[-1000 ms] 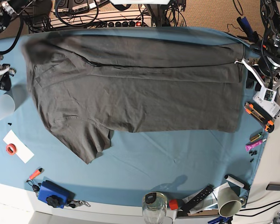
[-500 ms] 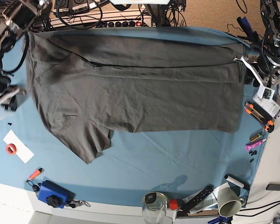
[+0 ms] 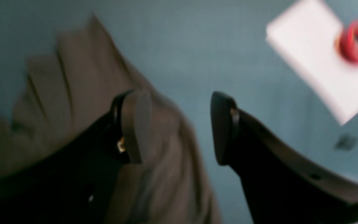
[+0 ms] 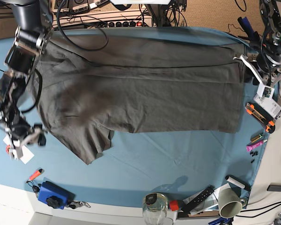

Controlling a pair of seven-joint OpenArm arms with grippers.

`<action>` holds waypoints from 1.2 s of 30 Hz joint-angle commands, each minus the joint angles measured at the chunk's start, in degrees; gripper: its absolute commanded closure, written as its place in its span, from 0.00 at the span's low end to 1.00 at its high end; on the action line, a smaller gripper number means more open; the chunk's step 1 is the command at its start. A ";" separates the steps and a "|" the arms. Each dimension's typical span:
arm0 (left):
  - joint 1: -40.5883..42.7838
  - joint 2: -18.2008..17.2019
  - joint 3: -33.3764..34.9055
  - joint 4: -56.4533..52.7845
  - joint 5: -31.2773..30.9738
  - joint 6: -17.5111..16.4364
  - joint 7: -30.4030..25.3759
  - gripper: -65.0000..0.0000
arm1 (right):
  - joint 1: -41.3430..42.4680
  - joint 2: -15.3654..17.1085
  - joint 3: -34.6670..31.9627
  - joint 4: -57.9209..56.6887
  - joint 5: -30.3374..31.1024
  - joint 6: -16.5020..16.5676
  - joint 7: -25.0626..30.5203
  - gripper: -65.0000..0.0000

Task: Fold the T-shirt properly
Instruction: 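Release with the right gripper and move it to the sleeve corner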

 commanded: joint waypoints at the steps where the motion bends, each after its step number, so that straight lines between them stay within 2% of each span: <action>1: -0.17 -0.42 -0.48 0.87 -0.13 0.15 -1.01 0.72 | 2.58 1.20 -0.98 0.13 -2.29 -1.60 1.86 0.52; 3: -0.17 0.13 -0.48 0.87 -0.15 0.15 -1.01 0.72 | 4.35 1.20 -3.41 -1.49 -7.80 -3.52 2.97 0.52; 5: -0.17 0.44 -0.48 0.87 -0.15 0.15 -0.96 0.72 | 5.95 1.22 -5.66 -4.63 -10.49 -4.09 2.80 0.52; 10: -0.17 0.44 -0.48 0.87 -0.13 0.15 -0.83 0.72 | 7.93 1.20 -10.23 -16.06 -10.71 -4.07 5.03 0.52; 14: -0.17 0.44 -0.48 0.87 -0.11 0.15 -0.81 0.72 | 7.72 0.92 -11.08 -22.45 -10.73 -4.02 6.16 0.52; 18: -0.20 0.44 -0.48 0.87 -0.13 0.17 -0.87 0.72 | 7.50 0.92 -11.10 -24.17 -10.62 -1.90 5.25 0.53; 20: -0.17 0.44 -0.48 0.87 -0.13 0.15 -0.85 0.72 | 7.67 0.92 -11.10 -24.15 -9.22 -0.98 2.58 0.65; 23: -0.20 0.44 -0.48 0.87 -0.13 0.15 -0.96 0.72 | 7.72 0.92 -11.10 -24.15 -5.18 -1.03 -1.97 0.95; 24: -0.20 0.44 -0.48 0.87 -0.13 0.15 -1.03 0.72 | 7.72 0.92 -11.10 -24.15 -4.44 -1.03 -3.34 1.00; 30: -0.20 0.44 -0.48 0.87 -0.13 0.15 -1.05 0.72 | 7.69 1.33 -11.08 -23.37 -3.21 -1.05 -11.04 1.00; 36: -0.20 0.44 -0.48 0.87 -0.13 0.15 -1.11 0.72 | 6.56 3.65 -10.75 -16.13 8.09 -1.03 -16.70 1.00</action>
